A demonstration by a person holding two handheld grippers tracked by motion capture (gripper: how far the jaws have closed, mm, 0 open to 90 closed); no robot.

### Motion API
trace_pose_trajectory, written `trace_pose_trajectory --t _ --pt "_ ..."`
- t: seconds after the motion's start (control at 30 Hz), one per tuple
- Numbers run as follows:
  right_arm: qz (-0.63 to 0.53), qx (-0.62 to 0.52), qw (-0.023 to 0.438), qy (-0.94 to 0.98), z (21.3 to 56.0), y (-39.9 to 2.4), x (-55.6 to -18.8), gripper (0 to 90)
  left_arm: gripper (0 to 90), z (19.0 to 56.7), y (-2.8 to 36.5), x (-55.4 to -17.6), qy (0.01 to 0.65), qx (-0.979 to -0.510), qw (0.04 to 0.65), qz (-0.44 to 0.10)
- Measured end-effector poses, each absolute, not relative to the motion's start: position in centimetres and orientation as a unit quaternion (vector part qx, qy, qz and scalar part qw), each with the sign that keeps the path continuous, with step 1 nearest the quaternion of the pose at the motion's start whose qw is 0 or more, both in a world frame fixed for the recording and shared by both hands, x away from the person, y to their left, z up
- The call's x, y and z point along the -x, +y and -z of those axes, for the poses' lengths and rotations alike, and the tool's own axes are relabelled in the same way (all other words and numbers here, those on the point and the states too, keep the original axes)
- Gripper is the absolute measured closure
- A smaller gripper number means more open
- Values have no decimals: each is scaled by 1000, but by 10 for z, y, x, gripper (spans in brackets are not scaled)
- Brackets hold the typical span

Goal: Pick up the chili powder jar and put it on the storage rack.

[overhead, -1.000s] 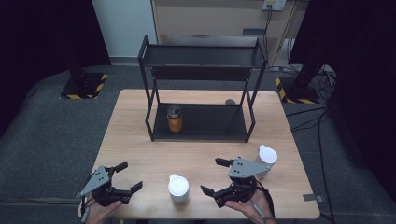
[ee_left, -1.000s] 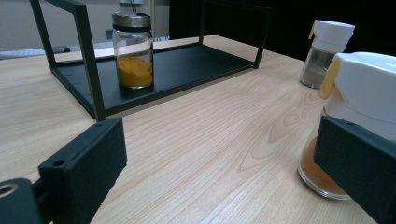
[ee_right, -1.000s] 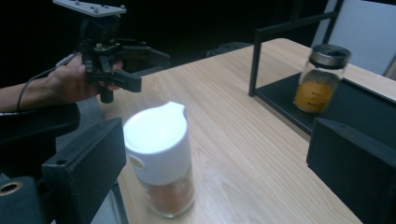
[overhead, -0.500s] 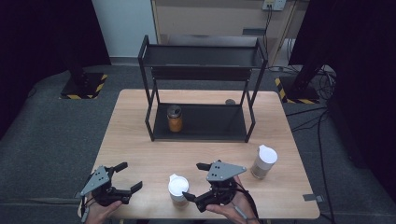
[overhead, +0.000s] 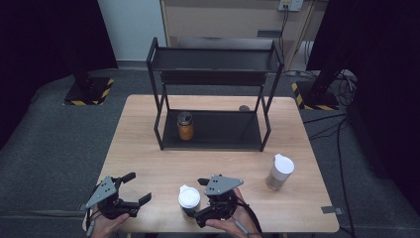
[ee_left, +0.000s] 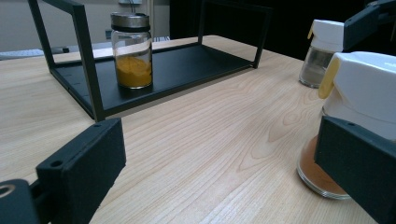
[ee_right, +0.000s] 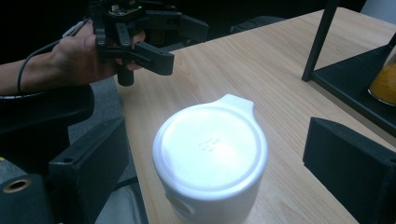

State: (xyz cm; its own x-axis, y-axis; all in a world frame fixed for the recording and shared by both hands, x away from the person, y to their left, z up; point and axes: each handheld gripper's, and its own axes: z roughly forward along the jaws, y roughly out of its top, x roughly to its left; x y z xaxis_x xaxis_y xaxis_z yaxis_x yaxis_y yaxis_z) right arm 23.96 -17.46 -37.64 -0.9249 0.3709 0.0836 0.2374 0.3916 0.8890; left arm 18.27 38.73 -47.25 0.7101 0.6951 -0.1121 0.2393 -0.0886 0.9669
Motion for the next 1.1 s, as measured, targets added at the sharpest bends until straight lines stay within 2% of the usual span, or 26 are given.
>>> trace_pose_trajectory --t 0.4,0.83,1.1 --pt "-502 -177 65 844 387 -157 -243 131 12 472 387 -183 326 -714 589 -194" --pt "-499 -182 77 844 398 -150 -238 290 11 472 387 -183 326 -713 589 -194" --pt "-496 -177 93 845 398 -148 -233 308 11 472 387 -183 327 -713 589 -193"
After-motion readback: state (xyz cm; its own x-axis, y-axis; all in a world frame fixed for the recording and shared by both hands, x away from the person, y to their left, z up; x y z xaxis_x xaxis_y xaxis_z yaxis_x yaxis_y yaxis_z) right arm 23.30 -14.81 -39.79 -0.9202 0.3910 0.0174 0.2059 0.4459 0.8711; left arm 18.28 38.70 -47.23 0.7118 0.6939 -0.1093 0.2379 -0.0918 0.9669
